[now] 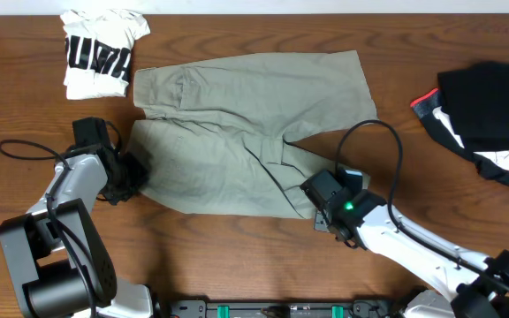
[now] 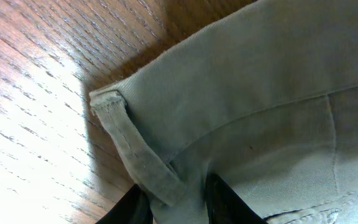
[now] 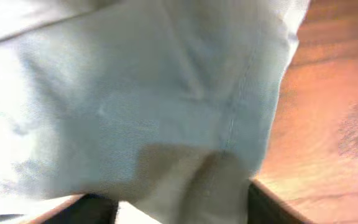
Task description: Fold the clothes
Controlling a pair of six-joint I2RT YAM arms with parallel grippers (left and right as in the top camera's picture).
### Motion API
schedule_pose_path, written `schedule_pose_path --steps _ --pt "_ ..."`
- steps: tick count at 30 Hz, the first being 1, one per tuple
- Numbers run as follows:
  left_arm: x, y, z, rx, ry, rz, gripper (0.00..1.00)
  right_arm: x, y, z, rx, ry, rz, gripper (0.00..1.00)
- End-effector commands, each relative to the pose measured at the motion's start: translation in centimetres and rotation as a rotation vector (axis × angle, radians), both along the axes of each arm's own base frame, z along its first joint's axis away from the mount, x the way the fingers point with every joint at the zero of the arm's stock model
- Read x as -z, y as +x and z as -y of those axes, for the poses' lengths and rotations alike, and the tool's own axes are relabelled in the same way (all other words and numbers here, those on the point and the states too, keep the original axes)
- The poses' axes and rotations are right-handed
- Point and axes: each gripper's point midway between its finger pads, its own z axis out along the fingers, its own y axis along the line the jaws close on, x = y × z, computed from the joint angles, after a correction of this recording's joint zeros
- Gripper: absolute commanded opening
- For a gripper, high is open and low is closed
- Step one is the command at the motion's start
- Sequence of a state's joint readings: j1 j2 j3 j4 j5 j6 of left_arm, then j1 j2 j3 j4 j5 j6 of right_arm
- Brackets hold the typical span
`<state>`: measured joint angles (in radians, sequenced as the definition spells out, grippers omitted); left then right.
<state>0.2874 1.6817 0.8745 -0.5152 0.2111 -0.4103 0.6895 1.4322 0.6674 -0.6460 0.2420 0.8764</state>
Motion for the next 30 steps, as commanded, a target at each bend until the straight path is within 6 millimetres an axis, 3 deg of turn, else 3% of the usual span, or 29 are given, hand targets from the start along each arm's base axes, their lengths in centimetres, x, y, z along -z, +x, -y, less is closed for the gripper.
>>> schedule_pose_path --steps 1,2,5,12,20,22,26,30 --pt "0.4 -0.2 0.0 0.009 -0.007 -0.011 0.29 -0.6 0.5 0.5 0.014 -0.009 0.037 0.34" --pt "0.4 -0.2 0.0 0.009 -0.007 -0.011 0.29 -0.5 0.5 0.5 0.014 -0.009 0.036 0.3" --pt "0.4 -0.2 0.0 0.009 -0.007 -0.011 0.29 -0.5 0.4 0.5 0.014 -0.008 0.032 0.01" --pt "0.1 -0.3 0.0 0.013 -0.007 -0.006 0.24 -1.1 0.2 0.3 0.017 0.019 0.034 0.01" --pt "-2.4 0.0 0.0 0.039 0.015 0.058 0.25 -5.1 -0.4 1.4 0.057 0.093 0.094 0.01" --pt "-3.0 0.1 -0.1 0.045 0.024 0.079 0.38 -5.6 -0.8 1.8 0.068 0.112 0.095 0.01" --pt "-3.2 0.1 0.0 0.045 0.025 0.083 0.8 -6.1 -1.3 2.5 0.089 0.123 0.088 0.01" --pt "-3.1 -0.2 0.0 0.045 0.021 0.069 0.87 -6.0 -1.4 2.6 0.092 0.119 0.079 0.01"
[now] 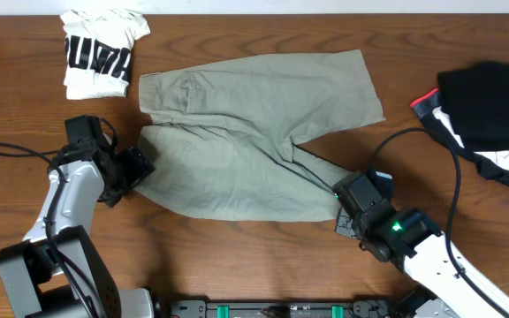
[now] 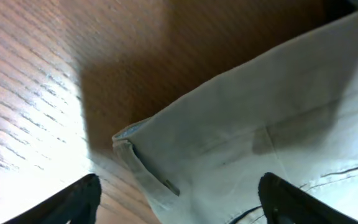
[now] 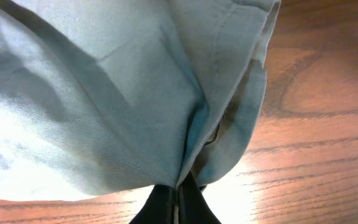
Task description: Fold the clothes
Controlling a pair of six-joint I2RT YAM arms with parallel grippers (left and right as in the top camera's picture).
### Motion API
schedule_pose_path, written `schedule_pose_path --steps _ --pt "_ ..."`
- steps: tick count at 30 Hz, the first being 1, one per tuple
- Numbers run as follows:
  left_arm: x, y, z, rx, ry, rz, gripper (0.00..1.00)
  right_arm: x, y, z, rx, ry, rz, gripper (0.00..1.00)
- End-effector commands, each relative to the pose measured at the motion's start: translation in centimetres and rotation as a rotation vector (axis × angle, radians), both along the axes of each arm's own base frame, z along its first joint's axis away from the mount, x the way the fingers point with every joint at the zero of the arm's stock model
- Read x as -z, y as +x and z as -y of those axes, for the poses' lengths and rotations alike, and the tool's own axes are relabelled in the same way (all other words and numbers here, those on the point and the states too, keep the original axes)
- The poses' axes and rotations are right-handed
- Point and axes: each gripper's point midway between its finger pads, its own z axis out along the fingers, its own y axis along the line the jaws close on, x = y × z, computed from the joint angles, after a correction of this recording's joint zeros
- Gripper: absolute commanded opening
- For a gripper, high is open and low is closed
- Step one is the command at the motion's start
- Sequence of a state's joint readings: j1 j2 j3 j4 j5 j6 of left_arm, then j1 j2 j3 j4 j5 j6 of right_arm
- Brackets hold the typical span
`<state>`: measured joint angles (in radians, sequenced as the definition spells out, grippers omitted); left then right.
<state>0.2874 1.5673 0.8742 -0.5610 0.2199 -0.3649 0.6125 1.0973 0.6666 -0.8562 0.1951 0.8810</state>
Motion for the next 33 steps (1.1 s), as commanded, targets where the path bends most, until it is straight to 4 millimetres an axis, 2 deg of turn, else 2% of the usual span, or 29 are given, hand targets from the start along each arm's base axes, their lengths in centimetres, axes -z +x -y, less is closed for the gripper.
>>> schedule_pose_path --steps 1,5,8,10,18,23,27,33 --pt "-0.1 -0.4 -0.1 -0.002 -0.002 -0.009 0.89 -0.3 0.2 0.2 0.022 0.006 0.007 0.01" --pt "0.1 -0.9 0.1 -0.047 -0.021 -0.036 0.9 -0.3 0.2 0.0 0.02 0.014 0.007 0.01" --pt "0.3 -1.2 -0.6 -0.078 0.013 -0.053 0.96 -0.4 0.2 0.0 0.02 0.016 0.008 0.01" --pt "0.4 -1.4 -1.2 -0.108 0.037 -0.069 0.96 -0.3 0.2 -0.1 0.017 0.022 0.003 0.01" --pt "1.1 -1.9 -1.1 -0.175 0.013 -0.108 0.96 -0.4 0.2 -0.3 0.015 0.031 0.005 0.01" --pt "1.9 -1.9 -1.1 -0.183 0.008 -0.128 0.96 -0.4 0.3 -0.3 0.015 0.033 0.008 0.01" --pt "2.8 -1.2 -1.3 -0.185 0.009 -0.117 0.95 -0.4 0.3 -0.4 0.015 0.034 0.01 0.01" --pt "2.9 -0.7 -1.4 -0.19 0.011 -0.1 0.95 -0.4 0.3 -0.4 0.008 0.032 0.01 0.01"
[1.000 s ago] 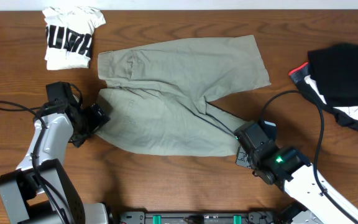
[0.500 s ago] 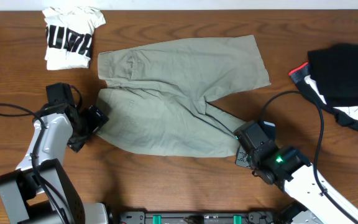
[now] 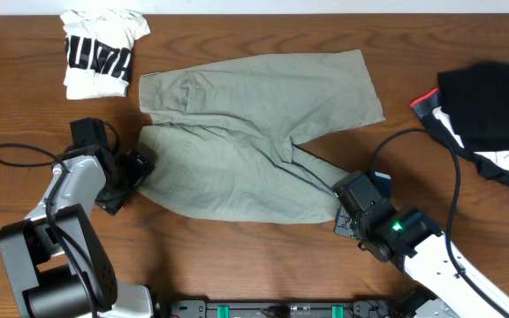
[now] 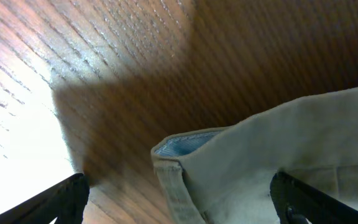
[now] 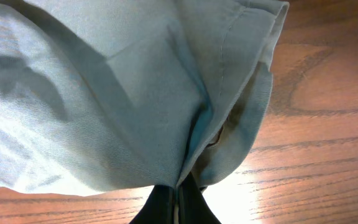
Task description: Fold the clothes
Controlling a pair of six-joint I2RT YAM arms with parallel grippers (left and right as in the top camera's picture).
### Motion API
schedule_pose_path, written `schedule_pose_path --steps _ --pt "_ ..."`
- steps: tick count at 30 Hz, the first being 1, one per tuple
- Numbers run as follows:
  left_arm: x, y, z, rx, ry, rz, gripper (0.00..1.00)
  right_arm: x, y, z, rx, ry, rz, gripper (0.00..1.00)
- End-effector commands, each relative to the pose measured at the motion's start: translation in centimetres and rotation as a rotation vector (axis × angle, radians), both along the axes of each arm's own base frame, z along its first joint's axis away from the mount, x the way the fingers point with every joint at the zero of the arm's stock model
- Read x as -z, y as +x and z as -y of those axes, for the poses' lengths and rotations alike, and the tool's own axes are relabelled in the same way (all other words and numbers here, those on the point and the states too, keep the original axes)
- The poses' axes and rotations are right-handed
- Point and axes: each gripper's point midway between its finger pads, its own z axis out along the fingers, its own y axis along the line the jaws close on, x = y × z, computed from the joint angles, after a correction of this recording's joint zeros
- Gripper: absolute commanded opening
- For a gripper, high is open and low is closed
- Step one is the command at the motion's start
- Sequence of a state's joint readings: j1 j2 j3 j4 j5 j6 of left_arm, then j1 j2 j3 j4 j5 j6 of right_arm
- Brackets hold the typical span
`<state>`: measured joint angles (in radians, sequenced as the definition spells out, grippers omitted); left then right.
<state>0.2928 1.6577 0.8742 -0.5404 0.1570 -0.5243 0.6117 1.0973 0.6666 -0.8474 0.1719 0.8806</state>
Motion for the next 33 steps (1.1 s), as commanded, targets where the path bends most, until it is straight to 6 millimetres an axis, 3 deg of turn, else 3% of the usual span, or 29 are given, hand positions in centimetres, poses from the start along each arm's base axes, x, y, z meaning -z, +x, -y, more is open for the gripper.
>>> schedule_pose_path --steps 1,10,20,33 --pt "0.3 0.1 -0.4 -0.017 0.009 0.0 0.94 -0.4 0.4 0.0 0.014 0.009 0.016 0.01" --pt "0.0 1.5 -0.7 -0.019 0.022 0.058 0.92 -0.5 0.6 -0.6 0.007 0.04 0.023 0.01" --pt "-0.4 3.0 0.1 -0.014 -0.032 0.126 0.73 -0.5 0.6 -0.7 0.005 0.045 0.018 0.01" --pt "3.3 1.7 0.4 -0.017 -0.065 0.016 0.72 -0.5 0.5 -0.6 0.004 0.042 0.014 0.01"
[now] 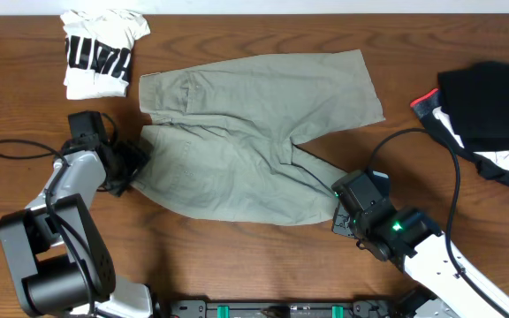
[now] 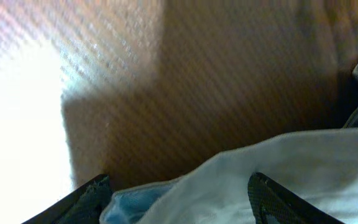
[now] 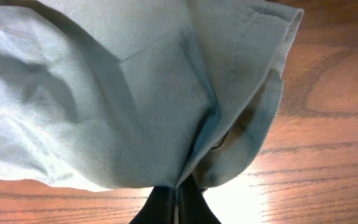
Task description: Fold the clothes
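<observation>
Khaki shorts (image 1: 254, 132) lie spread flat in the middle of the table, waistband to the left and legs to the right. My left gripper (image 1: 129, 165) is at the lower waistband corner. In the left wrist view it (image 2: 179, 208) is open, fingers wide apart, with the pale waistband corner (image 2: 185, 193) lying between them. My right gripper (image 1: 339, 217) is at the hem of the near leg. The right wrist view shows it (image 3: 178, 200) shut on a pinched fold of that hem (image 3: 241, 124).
A folded white T-shirt with black print (image 1: 97, 55) lies at the far left corner. A pile of black clothes (image 1: 489, 110) sits at the right edge. Bare wooden table (image 1: 237, 256) runs along the front.
My left gripper has moved in on the waistband corner, which now lies between its open fingers instead of just ahead of them. The right gripper stays shut on the leg hem, hardly moved.
At first my left gripper was shut on the waistband corner and my right was open around the near leg's hem. A second later the left was open, the right was shut and the leg lay drawn out rightward. The left has since closed in on the corner.
</observation>
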Controlling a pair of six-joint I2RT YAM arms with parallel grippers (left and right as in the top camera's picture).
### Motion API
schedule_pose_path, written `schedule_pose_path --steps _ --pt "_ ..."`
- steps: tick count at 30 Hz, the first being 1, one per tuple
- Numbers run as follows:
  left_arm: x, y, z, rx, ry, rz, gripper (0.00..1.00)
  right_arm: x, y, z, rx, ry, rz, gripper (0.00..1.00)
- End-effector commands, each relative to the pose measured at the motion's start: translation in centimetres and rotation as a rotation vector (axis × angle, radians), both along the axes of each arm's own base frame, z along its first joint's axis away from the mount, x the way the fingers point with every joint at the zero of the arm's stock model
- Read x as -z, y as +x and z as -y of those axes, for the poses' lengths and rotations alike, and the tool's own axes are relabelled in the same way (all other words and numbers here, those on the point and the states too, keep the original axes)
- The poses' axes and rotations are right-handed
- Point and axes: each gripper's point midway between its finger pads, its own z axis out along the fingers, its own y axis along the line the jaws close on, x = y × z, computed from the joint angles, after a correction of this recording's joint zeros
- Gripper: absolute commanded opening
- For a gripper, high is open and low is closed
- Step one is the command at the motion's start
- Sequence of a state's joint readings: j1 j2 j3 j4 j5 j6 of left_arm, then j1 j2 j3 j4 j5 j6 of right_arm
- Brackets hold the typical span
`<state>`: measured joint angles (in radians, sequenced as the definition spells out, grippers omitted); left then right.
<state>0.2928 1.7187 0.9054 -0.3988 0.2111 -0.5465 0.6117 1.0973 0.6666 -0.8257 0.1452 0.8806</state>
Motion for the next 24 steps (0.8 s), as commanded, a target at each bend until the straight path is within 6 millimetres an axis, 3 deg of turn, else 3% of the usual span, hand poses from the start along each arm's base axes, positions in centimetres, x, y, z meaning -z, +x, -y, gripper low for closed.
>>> schedule_pose_path --steps 1,7,10,16,24 --pt "3.1 -2.2 0.7 -0.004 -0.042 -0.103 0.7 -0.4 0.3 0.1 0.013 0.009 0.011 0.01" --pt "2.8 -2.5 0.8 -0.004 -0.044 -0.111 0.27 -0.4 0.3 0.0 0.012 0.012 0.009 0.01" --pt "2.4 -3.0 0.9 -0.004 -0.048 -0.125 0.14 -0.4 0.2 -0.1 0.01 0.016 0.007 0.01" --pt "0.2 -4.6 1.4 0.003 -0.053 -0.148 0.08 -0.7 0.0 -0.4 0.005 0.033 -0.008 0.01" --pt "-4.6 -7.3 2.2 0.01 -0.046 -0.131 0.06 -4.1 0.2 -0.4 -0.014 0.019 -0.011 0.01"
